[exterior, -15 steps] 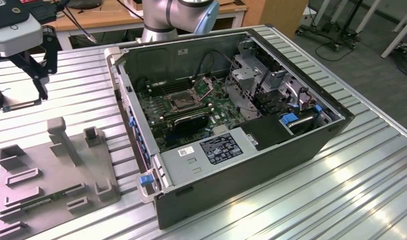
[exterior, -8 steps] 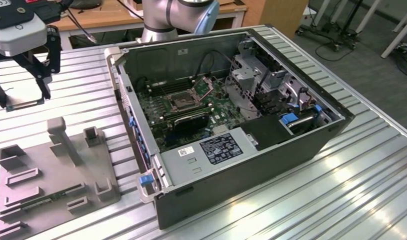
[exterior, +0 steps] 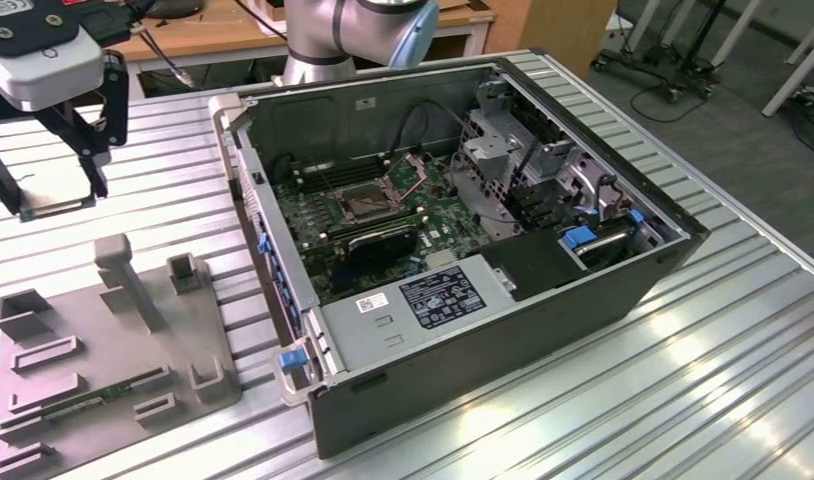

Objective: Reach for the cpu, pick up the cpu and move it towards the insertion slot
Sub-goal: 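Pick up the cpu and move it towards the insertion slot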

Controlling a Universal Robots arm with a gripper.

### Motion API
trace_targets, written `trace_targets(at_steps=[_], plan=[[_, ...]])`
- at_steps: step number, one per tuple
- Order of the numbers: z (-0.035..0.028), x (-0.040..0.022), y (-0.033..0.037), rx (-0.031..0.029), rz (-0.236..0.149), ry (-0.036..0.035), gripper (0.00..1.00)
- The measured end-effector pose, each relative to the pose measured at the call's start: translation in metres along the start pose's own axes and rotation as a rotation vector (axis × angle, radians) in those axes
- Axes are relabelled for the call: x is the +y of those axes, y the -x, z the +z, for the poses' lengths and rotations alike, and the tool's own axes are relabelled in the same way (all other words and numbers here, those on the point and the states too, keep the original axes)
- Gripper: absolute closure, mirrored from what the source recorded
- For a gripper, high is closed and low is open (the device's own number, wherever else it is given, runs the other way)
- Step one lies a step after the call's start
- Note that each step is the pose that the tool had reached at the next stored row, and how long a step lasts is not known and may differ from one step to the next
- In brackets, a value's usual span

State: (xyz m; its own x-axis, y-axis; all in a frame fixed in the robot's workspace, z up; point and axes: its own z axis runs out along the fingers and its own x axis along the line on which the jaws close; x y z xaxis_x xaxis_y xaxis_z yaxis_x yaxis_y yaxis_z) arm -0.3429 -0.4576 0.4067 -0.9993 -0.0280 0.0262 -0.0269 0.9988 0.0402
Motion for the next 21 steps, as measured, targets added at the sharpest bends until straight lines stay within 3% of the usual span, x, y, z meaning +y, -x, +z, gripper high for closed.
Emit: trace_targets(at_steps=[21], plan=[[-0.0002,-0.0003,0.0113,0.0000,0.000,0.0000,0.45]])
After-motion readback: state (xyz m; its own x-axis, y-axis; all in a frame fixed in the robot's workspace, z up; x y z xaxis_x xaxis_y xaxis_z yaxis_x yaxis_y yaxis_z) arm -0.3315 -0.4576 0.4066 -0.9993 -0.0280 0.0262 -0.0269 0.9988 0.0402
